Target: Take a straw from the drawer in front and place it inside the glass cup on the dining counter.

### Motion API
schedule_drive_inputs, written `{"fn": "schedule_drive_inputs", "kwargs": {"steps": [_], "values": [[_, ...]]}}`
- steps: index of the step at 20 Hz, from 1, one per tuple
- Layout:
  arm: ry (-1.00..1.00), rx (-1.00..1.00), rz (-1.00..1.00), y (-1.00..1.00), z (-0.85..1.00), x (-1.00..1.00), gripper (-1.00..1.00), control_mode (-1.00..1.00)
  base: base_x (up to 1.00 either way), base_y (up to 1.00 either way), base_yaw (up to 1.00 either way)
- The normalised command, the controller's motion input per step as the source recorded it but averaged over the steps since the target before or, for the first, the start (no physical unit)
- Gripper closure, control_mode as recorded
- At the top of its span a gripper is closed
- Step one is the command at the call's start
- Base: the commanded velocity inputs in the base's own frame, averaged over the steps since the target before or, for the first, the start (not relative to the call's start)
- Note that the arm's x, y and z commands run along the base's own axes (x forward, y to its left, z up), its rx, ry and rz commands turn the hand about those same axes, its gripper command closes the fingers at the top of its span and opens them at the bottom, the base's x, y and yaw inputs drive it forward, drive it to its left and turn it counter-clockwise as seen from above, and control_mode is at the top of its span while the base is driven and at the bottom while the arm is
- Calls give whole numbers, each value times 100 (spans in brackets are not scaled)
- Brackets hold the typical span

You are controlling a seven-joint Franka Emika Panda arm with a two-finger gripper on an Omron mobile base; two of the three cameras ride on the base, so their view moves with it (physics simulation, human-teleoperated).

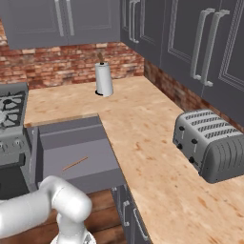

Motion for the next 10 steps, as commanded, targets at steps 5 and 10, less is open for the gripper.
{"fn": "schedule_drive_inputs", "kwargs": {"steps": [5,10], "values": [[0,6,-28,-55,81,30,-100,-100,0,0,0],[0,14,-22,-76,20,46,-100,-100,0,0,0]]}}
